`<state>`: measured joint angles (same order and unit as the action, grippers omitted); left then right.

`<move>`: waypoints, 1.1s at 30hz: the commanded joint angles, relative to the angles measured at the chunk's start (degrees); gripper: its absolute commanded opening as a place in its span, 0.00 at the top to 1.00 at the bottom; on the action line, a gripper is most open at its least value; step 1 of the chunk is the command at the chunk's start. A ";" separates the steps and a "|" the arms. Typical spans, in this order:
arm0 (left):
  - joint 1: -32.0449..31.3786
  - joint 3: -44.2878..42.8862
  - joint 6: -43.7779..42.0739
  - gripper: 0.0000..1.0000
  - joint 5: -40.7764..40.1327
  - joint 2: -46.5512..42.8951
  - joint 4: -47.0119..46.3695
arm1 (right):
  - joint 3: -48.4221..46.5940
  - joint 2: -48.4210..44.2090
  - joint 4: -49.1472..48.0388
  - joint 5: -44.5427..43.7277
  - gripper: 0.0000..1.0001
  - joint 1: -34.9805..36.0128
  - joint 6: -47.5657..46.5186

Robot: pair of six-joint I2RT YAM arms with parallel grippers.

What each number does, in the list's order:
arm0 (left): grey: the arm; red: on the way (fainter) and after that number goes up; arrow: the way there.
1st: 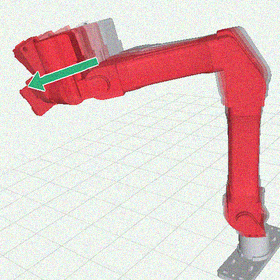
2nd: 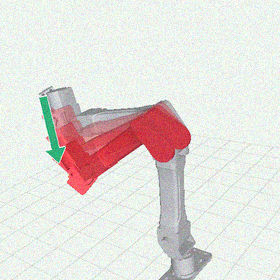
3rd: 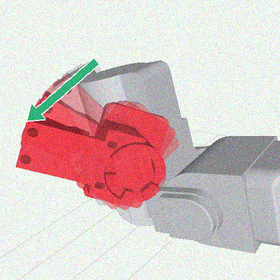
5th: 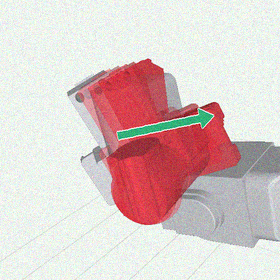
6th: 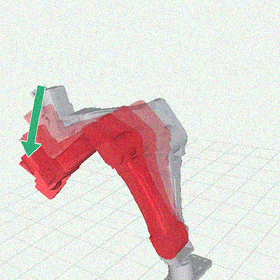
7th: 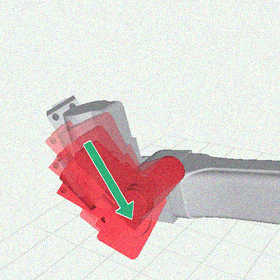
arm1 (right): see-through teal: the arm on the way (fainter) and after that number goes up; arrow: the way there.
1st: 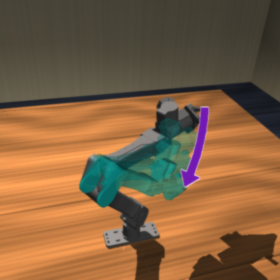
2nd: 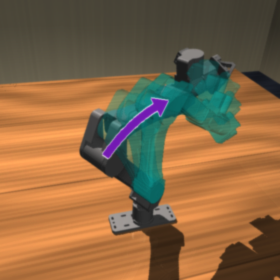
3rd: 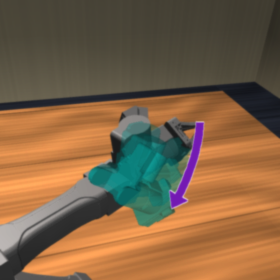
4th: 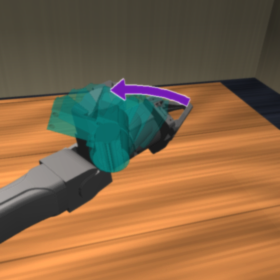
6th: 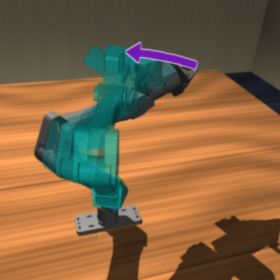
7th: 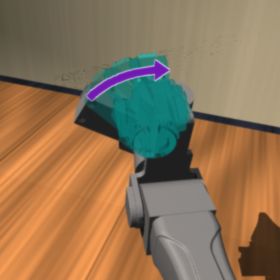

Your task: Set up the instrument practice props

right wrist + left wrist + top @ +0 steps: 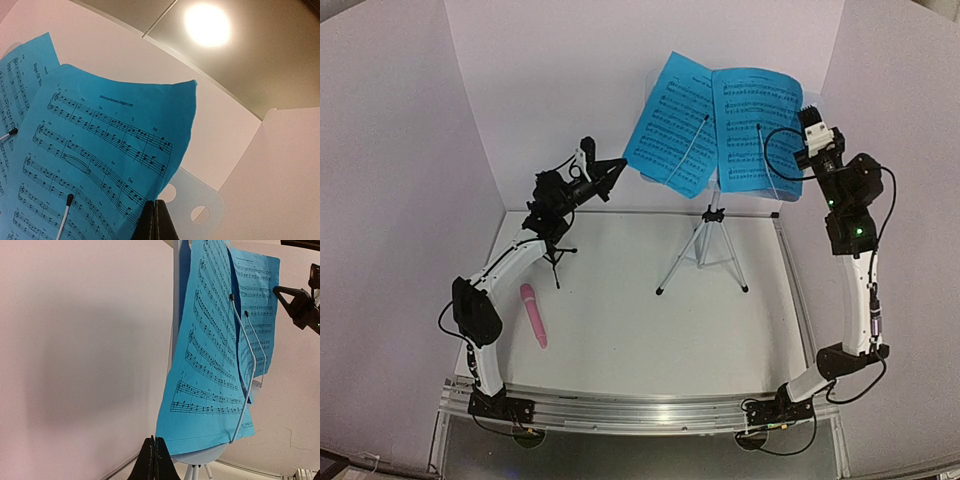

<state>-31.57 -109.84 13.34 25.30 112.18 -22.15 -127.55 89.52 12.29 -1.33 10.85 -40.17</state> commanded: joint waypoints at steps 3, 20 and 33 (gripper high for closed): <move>-0.24 -0.20 -0.59 1.00 -0.43 -3.49 -1.84 | 1.28 -0.47 0.54 -0.99 1.00 -0.30 -2.64; -0.24 0.48 -0.60 1.00 -0.37 -3.97 -2.22 | 1.77 -0.86 0.21 -2.84 1.00 -4.06 -7.28; -0.24 0.15 -0.68 1.00 -0.36 -3.73 -2.11 | -5.93 2.49 4.08 -0.22 1.00 -5.35 -11.15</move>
<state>-31.57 -109.67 13.34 25.30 112.12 -22.15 -129.64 91.12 15.24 -2.30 5.76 -48.82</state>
